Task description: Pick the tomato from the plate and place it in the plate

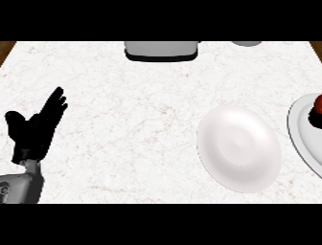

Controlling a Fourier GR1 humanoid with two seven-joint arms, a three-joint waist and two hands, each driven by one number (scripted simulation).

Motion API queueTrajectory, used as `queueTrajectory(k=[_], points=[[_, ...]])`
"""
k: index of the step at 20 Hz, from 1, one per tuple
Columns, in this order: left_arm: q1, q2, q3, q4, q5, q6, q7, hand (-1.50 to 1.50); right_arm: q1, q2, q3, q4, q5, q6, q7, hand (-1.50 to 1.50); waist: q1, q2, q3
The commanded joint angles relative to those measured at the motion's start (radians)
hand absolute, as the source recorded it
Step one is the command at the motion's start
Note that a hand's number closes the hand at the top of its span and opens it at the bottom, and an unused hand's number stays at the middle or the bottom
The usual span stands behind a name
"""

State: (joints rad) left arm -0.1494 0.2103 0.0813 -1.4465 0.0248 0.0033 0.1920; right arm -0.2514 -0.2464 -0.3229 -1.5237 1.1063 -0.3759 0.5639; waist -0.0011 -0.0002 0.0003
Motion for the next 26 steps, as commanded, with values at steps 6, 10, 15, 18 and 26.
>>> queueTrajectory(k=[6,10,15,18,26], points=[[-0.06,-0.026,0.012,0.123,-0.016,0.003,-0.082,0.0,-0.011,-0.198,-0.149,0.317,-0.203,0.075,-0.194,1.5,0.002,0.006,0.0],[-0.048,-0.016,0.006,0.036,-0.007,0.001,-0.001,0.0,0.013,-0.153,-0.219,0.382,-0.382,0.127,-0.257,1.5,0.003,0.002,0.002],[-0.027,-0.029,0.001,0.044,-0.019,-0.003,-0.034,0.0,-0.022,-0.231,-0.22,0.531,-0.451,0.152,-0.481,-1.5,0.006,0.002,0.001],[-0.02,-0.017,0.024,0.036,-0.006,-0.007,-0.034,0.0,0.038,-0.188,-0.203,0.383,-0.445,0.077,-0.533,-1.5,0.0,-0.001,0.0],[-0.019,0.002,0.038,0.028,0.01,-0.026,0.0,0.0,0.033,-0.086,-0.244,0.145,-0.691,0.101,-0.712,-1.5,-0.011,-0.005,0.0]])
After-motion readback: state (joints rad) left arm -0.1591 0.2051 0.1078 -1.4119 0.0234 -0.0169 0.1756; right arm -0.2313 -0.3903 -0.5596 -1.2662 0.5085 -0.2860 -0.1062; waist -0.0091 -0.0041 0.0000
